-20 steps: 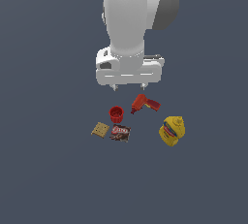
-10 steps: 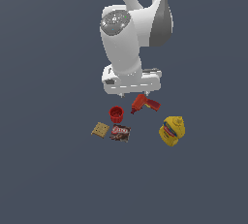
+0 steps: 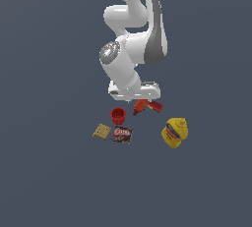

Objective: Pick up a designated object from a clutter of objects.

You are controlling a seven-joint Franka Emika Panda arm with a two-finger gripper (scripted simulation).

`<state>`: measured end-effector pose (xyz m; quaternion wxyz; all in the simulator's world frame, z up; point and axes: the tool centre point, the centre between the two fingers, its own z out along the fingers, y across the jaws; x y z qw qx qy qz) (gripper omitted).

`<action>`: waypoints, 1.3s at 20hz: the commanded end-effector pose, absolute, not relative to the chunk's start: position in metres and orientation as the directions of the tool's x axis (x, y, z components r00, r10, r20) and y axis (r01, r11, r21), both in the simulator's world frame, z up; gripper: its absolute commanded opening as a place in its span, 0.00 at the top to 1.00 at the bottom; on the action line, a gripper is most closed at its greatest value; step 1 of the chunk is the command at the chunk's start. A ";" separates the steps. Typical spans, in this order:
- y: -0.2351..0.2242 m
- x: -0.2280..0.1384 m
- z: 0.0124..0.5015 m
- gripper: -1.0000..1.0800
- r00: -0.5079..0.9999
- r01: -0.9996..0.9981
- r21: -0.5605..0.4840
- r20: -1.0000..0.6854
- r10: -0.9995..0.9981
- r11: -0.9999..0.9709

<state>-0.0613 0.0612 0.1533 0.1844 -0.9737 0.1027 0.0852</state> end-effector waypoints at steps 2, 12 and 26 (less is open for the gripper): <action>0.065 -0.074 0.131 0.00 0.947 -0.294 -0.372 -0.237 -0.216 -0.881; 0.069 -0.112 0.079 0.00 0.884 -0.453 -0.403 -0.318 -0.343 -0.795; 0.069 -0.131 0.059 0.00 0.848 -0.520 -0.398 -0.351 -0.398 -0.756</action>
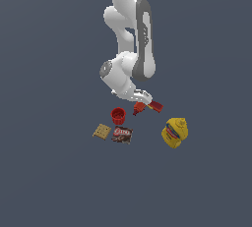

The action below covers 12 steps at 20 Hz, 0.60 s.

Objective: Pick up a designated object from a clutter of objects.

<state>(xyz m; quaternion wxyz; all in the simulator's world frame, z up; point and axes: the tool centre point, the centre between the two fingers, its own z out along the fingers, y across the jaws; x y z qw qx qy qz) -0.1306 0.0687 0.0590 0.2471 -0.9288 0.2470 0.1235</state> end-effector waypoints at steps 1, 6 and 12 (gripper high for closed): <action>0.069 -0.131 0.058 0.00 0.848 -0.520 -0.398 -0.351 -0.398 -0.756; 0.076 -0.133 0.047 0.00 0.847 -0.521 -0.397 -0.352 -0.399 -0.755; 0.084 -0.135 0.034 0.00 0.846 -0.523 -0.397 -0.352 -0.401 -0.754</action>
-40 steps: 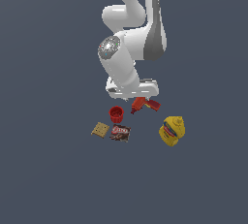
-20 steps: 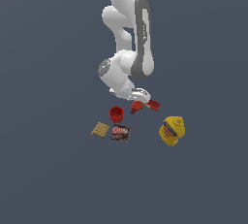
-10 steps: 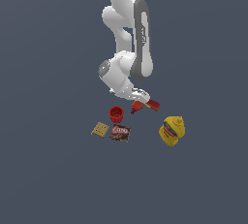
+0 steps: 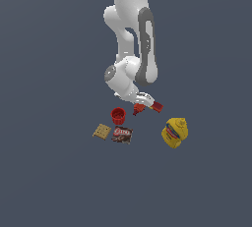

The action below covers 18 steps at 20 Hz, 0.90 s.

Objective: Pick up a designated object from a clutter of objects.

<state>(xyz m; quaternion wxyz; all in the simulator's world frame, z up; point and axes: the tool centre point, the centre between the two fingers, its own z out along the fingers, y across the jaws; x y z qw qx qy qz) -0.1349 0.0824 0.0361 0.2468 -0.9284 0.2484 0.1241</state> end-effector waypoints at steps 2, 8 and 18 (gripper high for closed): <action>0.084 -0.134 0.033 0.00 0.846 -0.523 -0.398 -0.352 -0.401 -0.754; 0.084 -0.134 0.033 1.00 0.846 -0.523 -0.398 -0.352 -0.401 -0.754; 0.084 -0.132 0.040 1.00 0.847 -0.521 -0.400 -0.351 -0.399 -0.754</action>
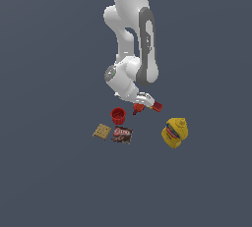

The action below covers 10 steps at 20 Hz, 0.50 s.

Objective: Pick up a designated object from a clutter of objects.

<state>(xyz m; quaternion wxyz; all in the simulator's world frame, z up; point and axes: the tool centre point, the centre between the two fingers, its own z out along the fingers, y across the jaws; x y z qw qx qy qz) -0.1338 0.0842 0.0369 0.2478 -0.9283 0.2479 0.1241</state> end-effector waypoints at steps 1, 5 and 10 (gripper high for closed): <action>0.083 -0.131 0.042 1.00 0.847 -0.521 -0.399 -0.351 -0.399 -0.754; 0.079 -0.125 0.057 1.00 0.847 -0.521 -0.398 -0.351 -0.400 -0.755; 0.070 -0.114 0.086 1.00 0.846 -0.522 -0.395 -0.352 -0.401 -0.756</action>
